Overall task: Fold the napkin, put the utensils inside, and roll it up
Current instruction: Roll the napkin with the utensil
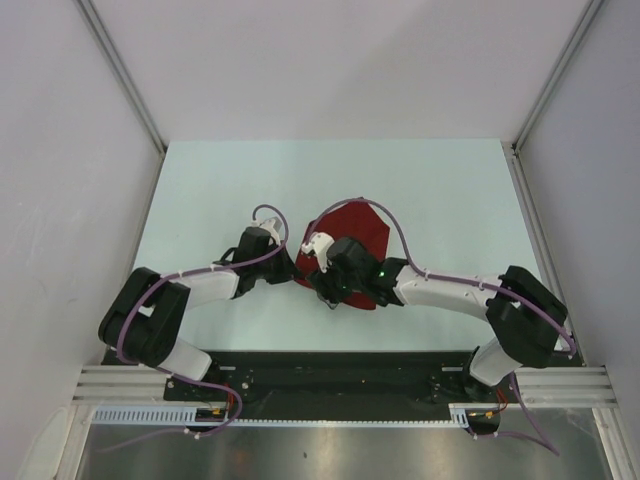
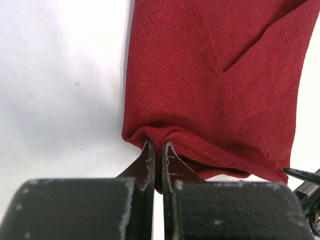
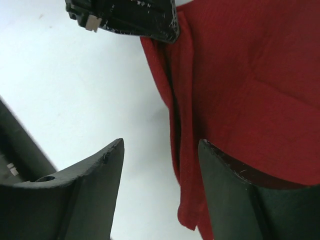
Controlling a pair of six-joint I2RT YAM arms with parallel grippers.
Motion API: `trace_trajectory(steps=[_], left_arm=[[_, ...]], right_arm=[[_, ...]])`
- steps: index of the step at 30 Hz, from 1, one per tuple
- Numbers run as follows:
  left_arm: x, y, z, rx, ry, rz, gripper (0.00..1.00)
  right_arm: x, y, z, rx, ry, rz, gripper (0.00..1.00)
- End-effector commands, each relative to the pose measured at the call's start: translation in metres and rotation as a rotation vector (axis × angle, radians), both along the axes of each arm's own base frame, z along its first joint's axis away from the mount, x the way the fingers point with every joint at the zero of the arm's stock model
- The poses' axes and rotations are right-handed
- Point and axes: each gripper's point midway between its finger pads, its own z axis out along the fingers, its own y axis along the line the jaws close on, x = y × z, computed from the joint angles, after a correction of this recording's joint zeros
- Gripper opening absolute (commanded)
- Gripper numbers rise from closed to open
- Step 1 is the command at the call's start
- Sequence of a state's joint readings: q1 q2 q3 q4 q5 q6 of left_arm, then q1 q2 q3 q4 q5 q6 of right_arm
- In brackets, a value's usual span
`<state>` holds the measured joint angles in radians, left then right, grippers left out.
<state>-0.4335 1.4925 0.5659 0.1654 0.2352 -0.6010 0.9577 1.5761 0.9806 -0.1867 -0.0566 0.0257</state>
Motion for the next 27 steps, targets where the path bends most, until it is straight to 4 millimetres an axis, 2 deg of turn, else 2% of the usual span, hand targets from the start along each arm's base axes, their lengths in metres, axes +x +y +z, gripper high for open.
trace_trajectory(steps=[1,4,5,6,9,10,20,23,25,26,27], left_arm=[[0.009,0.001,0.005,0.008,-0.018,-0.009,0.0],[0.011,0.002,0.006,0.0,-0.016,-0.009,0.0],[0.011,0.001,0.006,-0.001,-0.012,-0.011,0.0],[0.011,0.002,0.005,-0.002,-0.011,-0.011,0.0],[0.011,0.002,0.005,-0.005,-0.004,-0.017,0.0],[0.011,0.002,0.005,-0.006,-0.004,-0.016,0.0],[0.014,0.004,0.006,-0.007,0.001,-0.014,0.0],[0.015,0.003,0.006,-0.009,0.003,-0.017,0.0],[0.015,0.003,0.007,-0.011,0.002,-0.018,0.0],[0.016,0.002,0.008,-0.015,-0.003,-0.019,0.0],[0.017,0.002,0.009,-0.017,-0.006,-0.019,0.0]], right_arm=[[0.025,0.001,0.02,-0.045,-0.298,-0.082,0.66],[0.022,-0.003,0.012,-0.124,-0.384,-0.109,0.66],[0.014,-0.001,0.005,-0.153,-0.395,-0.09,0.66],[0.015,0.004,0.007,-0.141,-0.423,-0.088,0.66],[0.011,0.004,-0.003,-0.188,-0.469,-0.092,0.66],[0.014,0.002,-0.002,-0.206,-0.501,-0.113,0.66],[0.018,-0.008,-0.034,-0.346,-0.553,-0.121,0.65],[0.022,-0.015,-0.045,-0.391,-0.549,-0.144,0.61],[0.023,-0.02,-0.052,-0.424,-0.536,-0.151,0.54],[0.025,-0.023,-0.054,-0.431,-0.521,-0.159,0.49],[0.025,-0.026,-0.057,-0.437,-0.497,-0.16,0.4]])
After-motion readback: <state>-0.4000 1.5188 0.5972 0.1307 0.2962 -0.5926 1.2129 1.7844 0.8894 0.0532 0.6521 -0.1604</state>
